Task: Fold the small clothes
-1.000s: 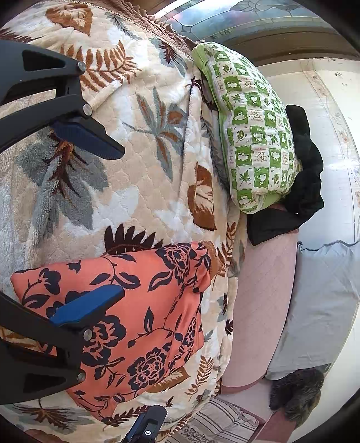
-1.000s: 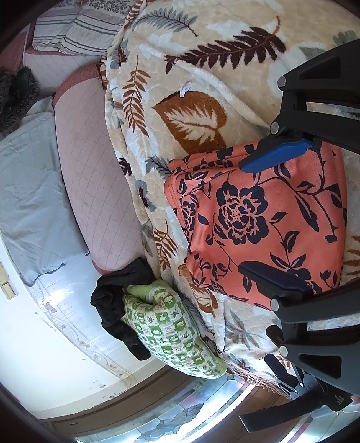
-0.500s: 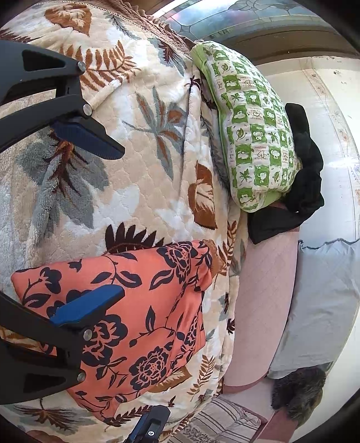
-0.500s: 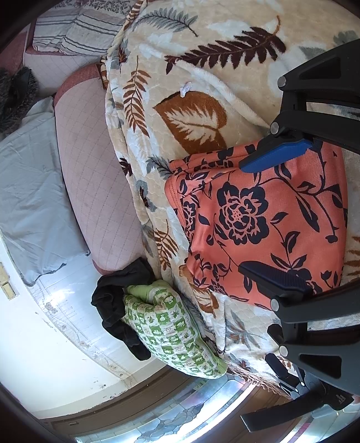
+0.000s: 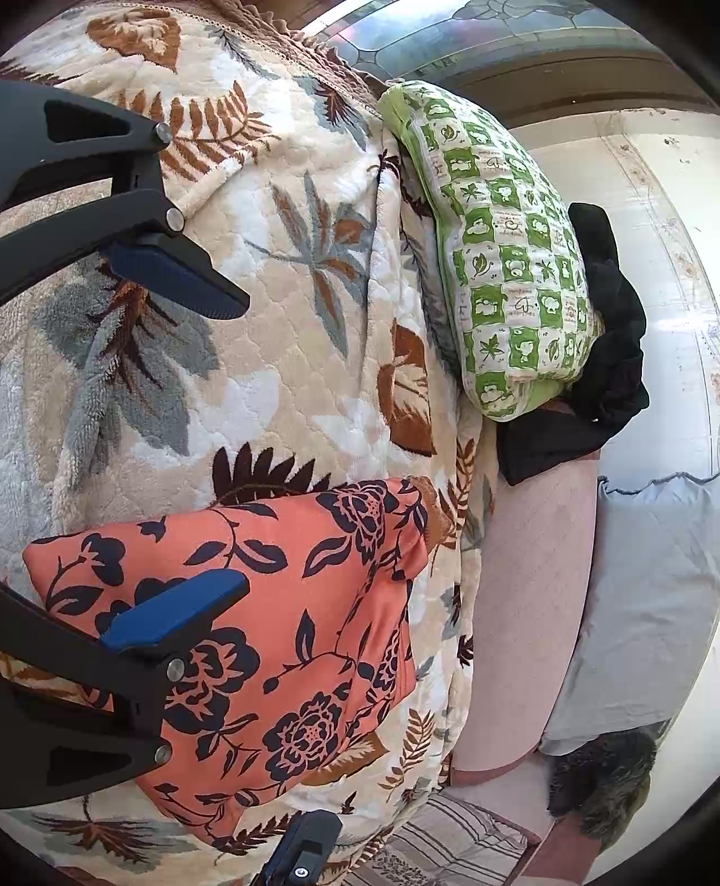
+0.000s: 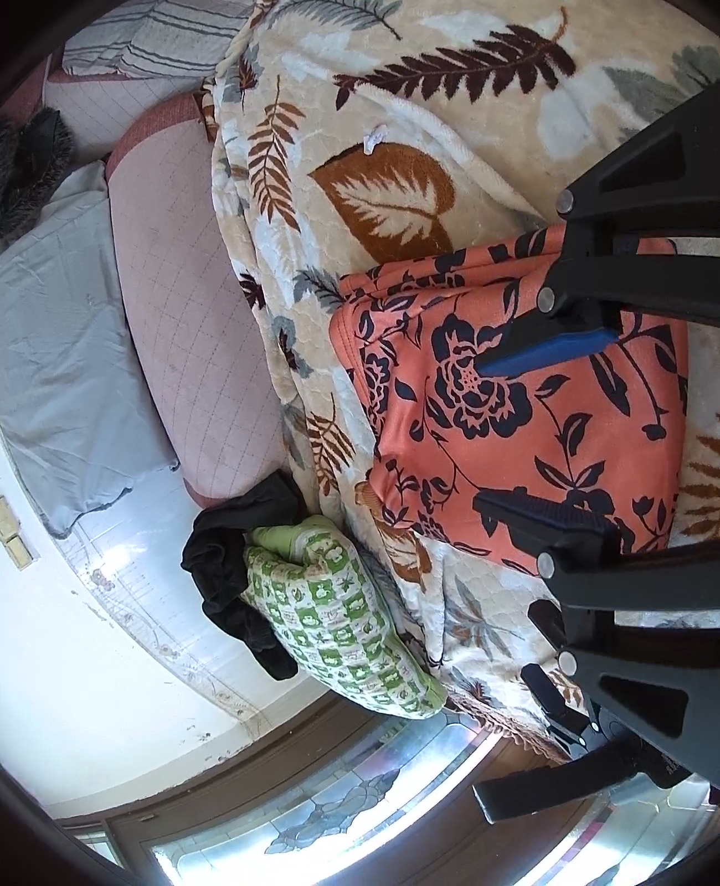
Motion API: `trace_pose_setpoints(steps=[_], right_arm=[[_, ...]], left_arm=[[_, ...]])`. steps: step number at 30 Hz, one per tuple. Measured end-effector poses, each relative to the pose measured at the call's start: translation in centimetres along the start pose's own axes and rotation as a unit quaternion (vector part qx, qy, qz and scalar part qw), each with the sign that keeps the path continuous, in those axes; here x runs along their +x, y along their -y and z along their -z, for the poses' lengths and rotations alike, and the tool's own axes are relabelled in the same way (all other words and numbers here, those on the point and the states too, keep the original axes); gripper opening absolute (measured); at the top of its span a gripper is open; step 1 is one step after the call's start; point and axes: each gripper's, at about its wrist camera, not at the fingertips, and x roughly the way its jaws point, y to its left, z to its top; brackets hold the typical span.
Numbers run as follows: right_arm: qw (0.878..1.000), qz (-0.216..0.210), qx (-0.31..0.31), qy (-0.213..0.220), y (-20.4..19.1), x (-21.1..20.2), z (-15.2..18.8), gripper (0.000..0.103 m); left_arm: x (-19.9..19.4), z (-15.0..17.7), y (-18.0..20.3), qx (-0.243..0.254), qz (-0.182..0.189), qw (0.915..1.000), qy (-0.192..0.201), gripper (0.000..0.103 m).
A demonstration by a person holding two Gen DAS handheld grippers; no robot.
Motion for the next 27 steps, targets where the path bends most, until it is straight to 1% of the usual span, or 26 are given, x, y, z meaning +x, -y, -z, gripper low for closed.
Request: trace_pose_setpoints(steps=[2, 3, 4, 5, 6, 7, 12, 16, 19, 21, 23, 25, 27], right_arm=[[1.0, 0.005, 0.015, -0.026, 0.6, 1.0, 0.3, 0.039], [0.998, 0.013, 0.028, -0.055, 1.2, 2.1, 0.6, 0.039], [0.994, 0.026, 0.043, -0.098, 2.0, 3.6, 1.1, 0.039], [0.988, 0.04, 0.058, -0.135, 2.9, 5.0, 1.8, 0.032], [0.988, 0.043, 0.064, -0.135, 3.4, 5.3, 2.0, 0.028], [0.989, 0.041, 0.06, -0.125, 3.3, 5.0, 1.8, 0.028], [0.99, 0.052, 0.042, -0.124, 2.5, 4.5, 1.7, 0.028], [0.99, 0.048, 0.049, -0.12, 2.6, 4.2, 1.5, 0.028], [0.993, 0.043, 0.041, -0.101, 2.3, 3.3, 1.0, 0.028], [0.995, 0.043, 0.038, -0.076, 2.2, 2.5, 0.0, 0.028], [0.996, 0.043, 0.045, -0.063, 2.3, 2.1, -1.4, 0.028], [0.995, 0.05, 0.052, -0.063, 2.5, 2.8, -3.3, 0.028], [0.994, 0.054, 0.055, -0.079, 2.4, 4.7, -5.3, 0.028]], left_arm=[[0.1, 0.1, 0.0, 0.0, 0.0, 1.0, -0.001, 0.092], [0.1, 0.1, 0.0, 0.001, 0.001, 1.0, -0.002, 0.092], [0.1, 0.1, 0.0, 0.001, 0.001, 1.0, -0.003, 0.092], [0.1, 0.1, 0.1, 0.002, 0.001, 1.0, -0.004, 0.092], [0.1, 0.1, 0.1, 0.004, 0.001, 1.0, -0.003, 0.092], [0.1, 0.1, 0.1, 0.004, 0.002, 1.0, -0.002, 0.092], [0.1, 0.2, 0.2, 0.008, 0.002, 1.0, -0.002, 0.092], [0.0, 0.2, 0.4, 0.008, 0.004, 1.0, -0.003, 0.092], [0.0, 0.3, 0.6, 0.009, 0.012, 0.9999, -0.005, 0.092], [0.1, 0.4, 1.0, 0.015, 0.018, 0.9997, -0.008, 0.092], [0.3, 0.5, 1.2, 0.019, 0.021, 0.9995, -0.012, 0.092], [0.5, 0.6, 1.2, 0.018, 0.029, 0.9992, -0.02, 0.092], [0.8, 0.7, 1.3, 0.016, 0.033, 0.9989, -0.029, 0.092]])
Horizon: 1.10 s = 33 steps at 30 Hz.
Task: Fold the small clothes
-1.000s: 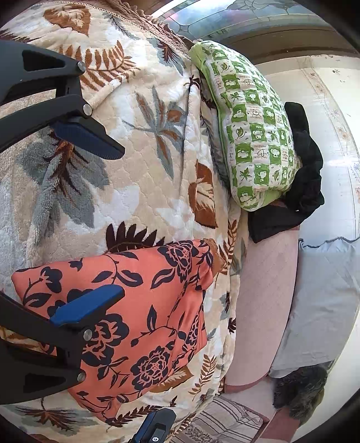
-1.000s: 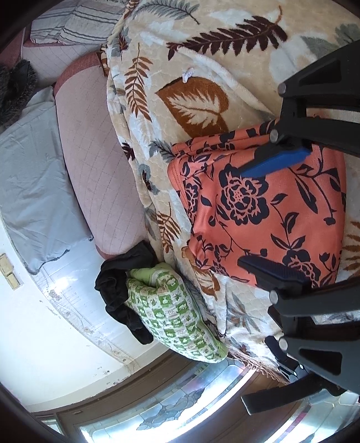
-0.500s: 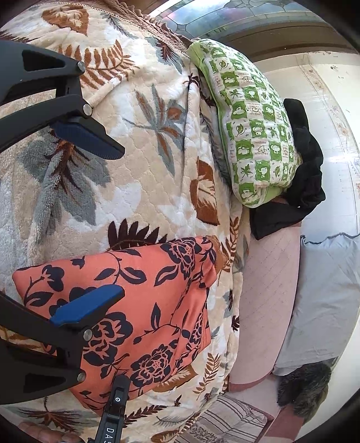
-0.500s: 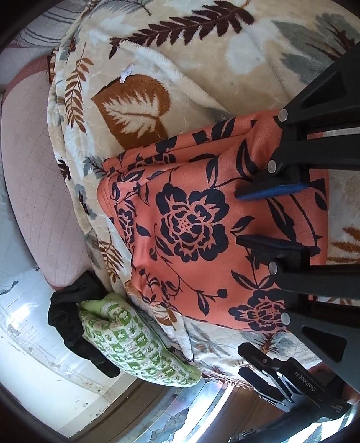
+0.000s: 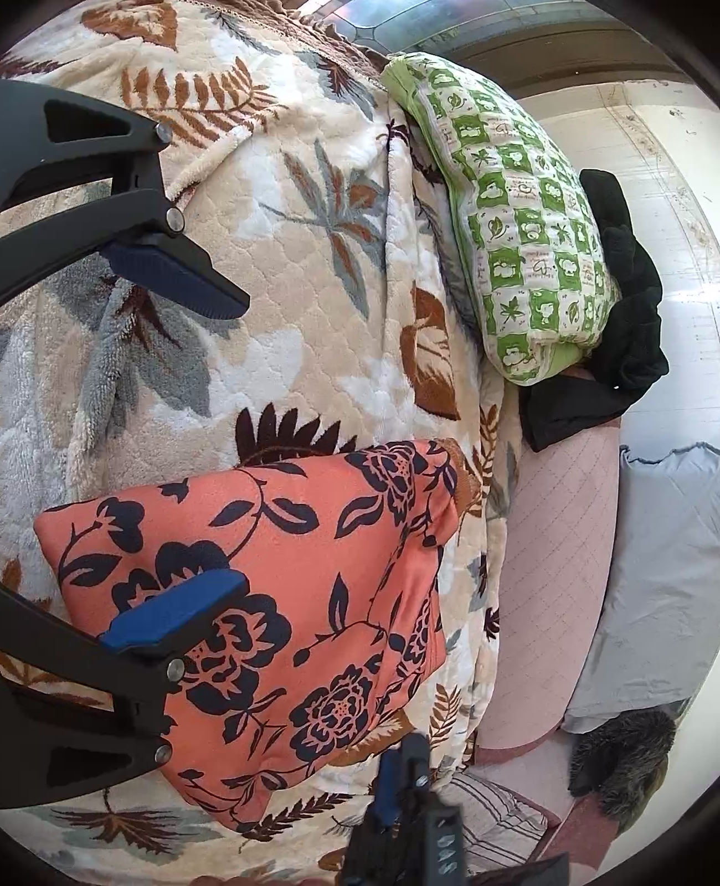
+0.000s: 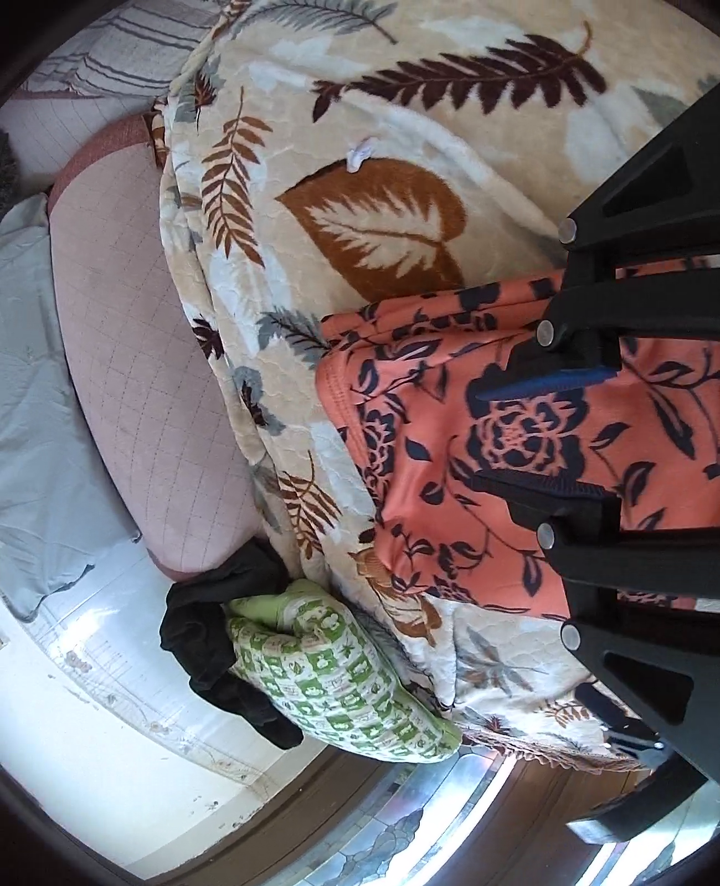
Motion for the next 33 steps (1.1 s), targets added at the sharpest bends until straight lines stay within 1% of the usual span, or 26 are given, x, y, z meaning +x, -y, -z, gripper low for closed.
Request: trace_pose_setpoints(steps=[2, 4, 5, 6, 7, 8, 10, 11, 13, 15, 17, 18, 19, 21, 22, 23, 24, 25, 26, 27, 29, 30, 31, 33], right_arm=[[1.0, 0.006, 0.01, -0.019, -0.4, 2.4, -2.3, 0.028], [0.998, 0.023, 0.028, -0.055, -0.3, 5.7, -4.1, 0.028], [0.996, 0.038, 0.035, -0.071, 0.1, 7.6, -4.5, 0.028], [0.993, 0.064, 0.032, -0.09, 0.6, 9.8, -4.7, 0.028], [0.989, 0.077, 0.034, -0.12, 1.3, 11.9, -4.6, 0.028], [0.989, 0.076, 0.041, -0.118, 1.6, 12.4, -4.8, 0.028], [0.989, 0.085, 0.029, -0.117, 0.2, 11.6, -5.7, 0.032], [0.991, 0.076, 0.013, -0.106, -0.9, 10.9, -6.2, 0.031], [0.995, 0.044, -0.018, -0.088, -3.3, 10.0, -7.0, 0.031], [0.995, 0.014, -0.031, -0.09, -5.6, 10.3, -7.4, 0.031], [0.995, -0.012, -0.045, -0.093, -7.4, 11.8, -7.2, 0.031], [0.993, -0.013, -0.052, -0.1, -8.1, 13.1, -6.9, 0.031], [0.992, -0.002, -0.056, -0.116, -8.3, 15.0, -6.4, 0.031], [0.985, 0.037, -0.068, -0.157, -8.0, 18.5, -4.6, 0.031], [0.987, 0.034, -0.076, -0.139, -7.9, 18.4, -4.2, 0.031], [0.989, 0.031, -0.08, -0.123, -8.1, 17.5, -4.2, 0.031], [0.99, 0.026, -0.075, -0.12, -8.2, 16.5, -4.1, 0.031], [0.99, 0.011, -0.068, -0.119, -8.1, 15.4, -4.1, 0.031], [0.992, -0.01, -0.061, -0.109, -7.8, 13.9, -4.0, 0.031], [0.994, -0.022, -0.059, -0.091, -7.4, 12.0, -3.8, 0.031], [0.996, -0.035, -0.059, -0.065, -6.5, 8.3, -3.1, 0.032], [0.996, -0.042, -0.059, -0.053, -6.0, 6.3, -2.5, 0.035], [0.997, -0.042, -0.061, -0.037, -5.5, 4.4, -1.9, 0.039], [0.998, -0.036, -0.054, -0.004, -4.0, 0.4, -0.5, 0.074]], left_arm=[[0.3, 0.1, 0.1, 0.002, 0.005, 0.9999, -0.008, 0.092], [0.7, 0.2, 0.3, 0.008, 0.007, 0.9998, -0.017, 0.092], [0.9, 0.3, 0.4, 0.009, 0.008, 0.9998, -0.018, 0.092], [1.0, 0.3, 0.3, 0.007, 0.011, 0.9997, -0.02, 0.092], [1.1, 0.4, 0.3, 0.004, 0.015, 0.9996, -0.024, 0.092], [1.1, 0.3, 0.2, 0.001, 0.017, 0.9995, -0.027, 0.092], [1.1, 0.3, 0.0, -0.001, 0.022, 0.9993, -0.03, 0.092], [1.1, 0.3, 0.0, -0.002, 0.023, 0.9992, -0.032, 0.092], [1.1, 0.3, -0.2, -0.008, 0.027, 0.999, -0.035, 0.092], [1.1, 0.2, -0.2, -0.012, 0.029, 0.9988, -0.037, 0.092], [1.1, 0.2, -0.2, -0.011, 0.028, 0.9989, -0.036, 0.092], [1.0, 0.2, -0.2, -0.01, 0.026, 0.999, -0.035, 0.092], [1.0, 0.2, -0.2, -0.01, 0.025, 0.9991, -0.033, 0.092], [1.0, 0.1, -0.2, -0.009, 0.023, 0.9992, -0.031, 0.092], [1.0, 0.0, -0.2, -0.008, 0.023, 0.9993, -0.03, 0.092], [0.8, 0.0, -0.2, -0.008, 0.022, 0.9993, -0.028, 0.092], [0.7, -0.1, -0.3, -0.008, 0.019, 0.9995, -0.025, 0.092], [0.5, -0.1, -0.3, -0.008, 0.018, 0.9996, -0.022, 0.092], [0.4, -0.1, -0.3, -0.008, 0.017, 0.9996, -0.019, 0.092], [0.3, -0.2, -0.3, -0.009, 0.017, 0.9997, -0.018, 0.092], [-0.1, -0.3, -0.3, -0.011, 0.018, 0.9997, -0.012, 0.092], [-0.4, -0.3, -0.3, -0.011, 0.018, 0.9997, -0.008, 0.092], [-0.6, -0.3, -0.2, -0.01, 0.017, 0.9998, -0.004, 0.092], [-0.9, -0.3, -0.1, -0.006, 0.014, 0.9999, 0.003, 0.092]])
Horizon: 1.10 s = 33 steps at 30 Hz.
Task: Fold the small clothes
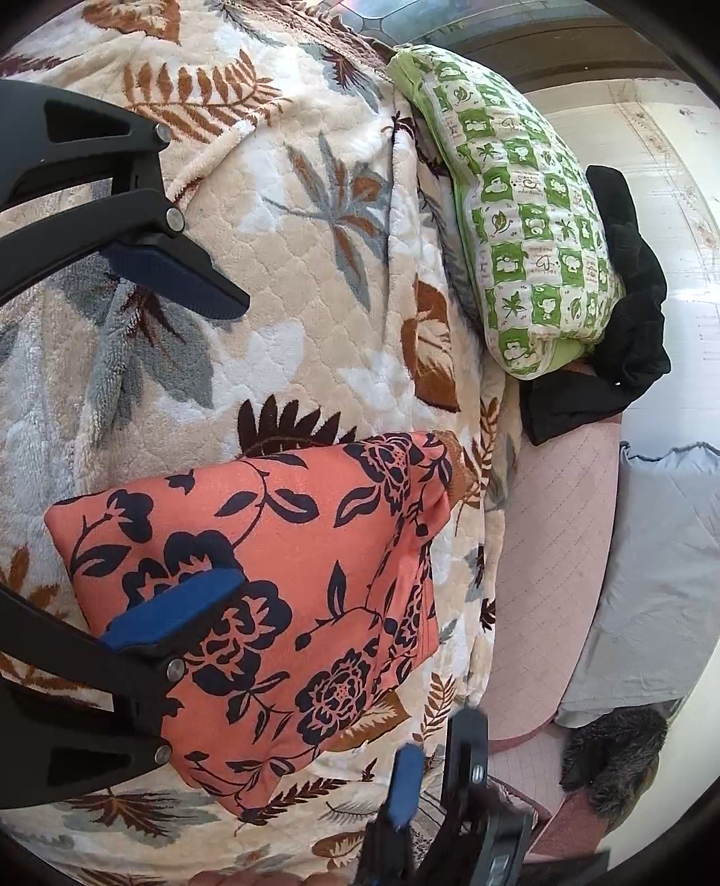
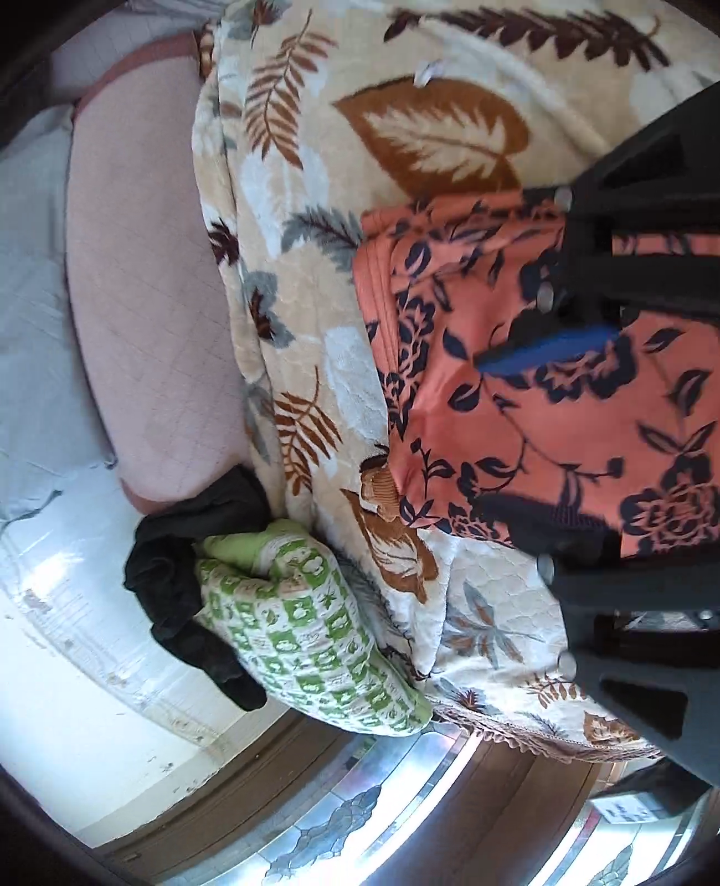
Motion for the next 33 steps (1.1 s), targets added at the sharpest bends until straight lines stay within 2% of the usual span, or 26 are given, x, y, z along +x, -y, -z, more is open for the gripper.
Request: trace_pose_setpoints(steps=[5, 9, 17, 33], right_arm=[[0.998, 0.01, 0.029, 0.062, 2.1, -7.2, 4.1, 0.074], [0.996, 0.025, 0.032, 0.081, 3.1, -9.2, 6.7, 0.074], [0.996, 0.025, 0.062, 0.053, 5.5, -6.9, 7.1, 0.074], [0.996, 0.018, 0.047, 0.067, 4.2, -5.9, 7.3, 0.074]], left_arm=[[-0.3, -0.1, 0.3, 0.006, -0.01, 0.9998, 0.014, 0.092], [-0.1, -0.1, 0.4, 0.009, -0.02, 0.9997, 0.015, 0.092], [0.1, 0.0, 1.0, 0.022, -0.027, 0.9992, 0.019, 0.092], [0.3, -0.3, 0.6, 0.01, -0.022, 0.9996, 0.016, 0.092]])
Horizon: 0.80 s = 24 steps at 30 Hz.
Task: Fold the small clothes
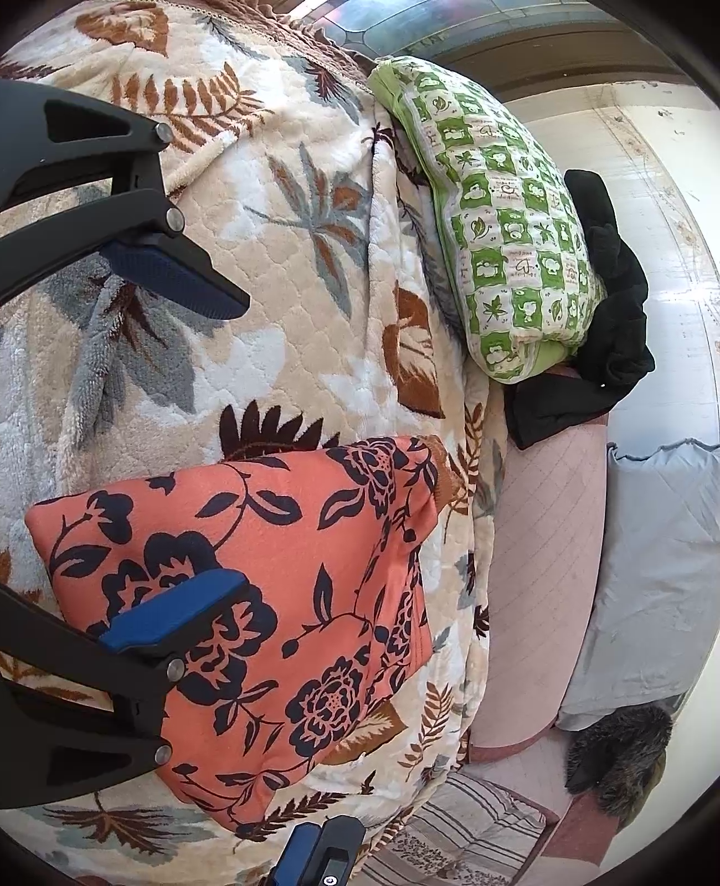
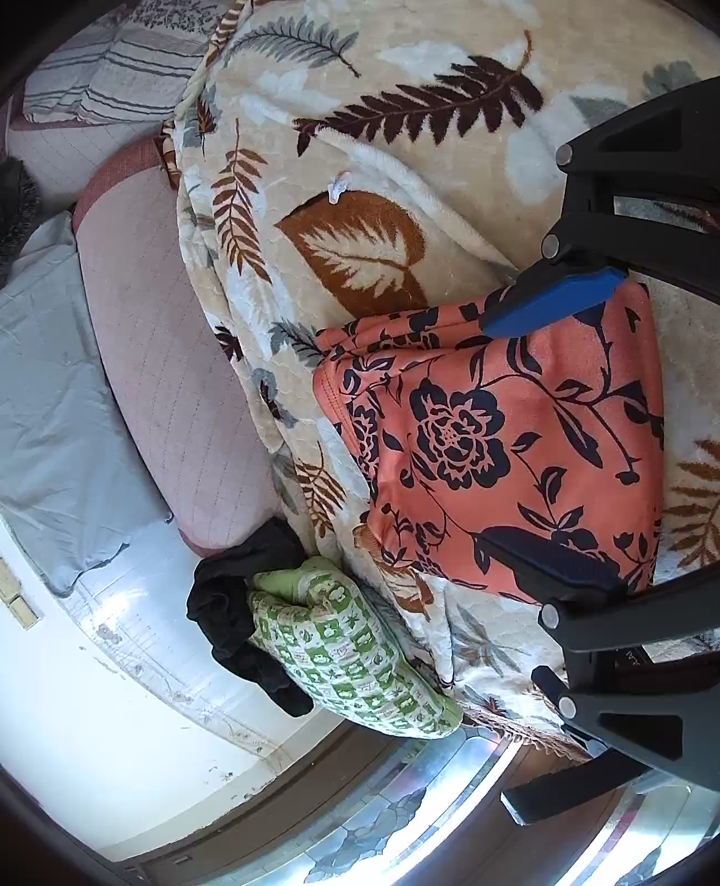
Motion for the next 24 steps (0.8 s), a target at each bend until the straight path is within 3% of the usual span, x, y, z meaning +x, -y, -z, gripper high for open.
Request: trace_pose_setpoints(steps=[24], right_arm=[[1.0, -0.001, -0.002, -0.01, 0.8, 1.0, 0.0, 0.074]], left_arm=[[0.2, 0.0, 0.0, 0.0, 0.008, 1.0, -0.005, 0.092]])
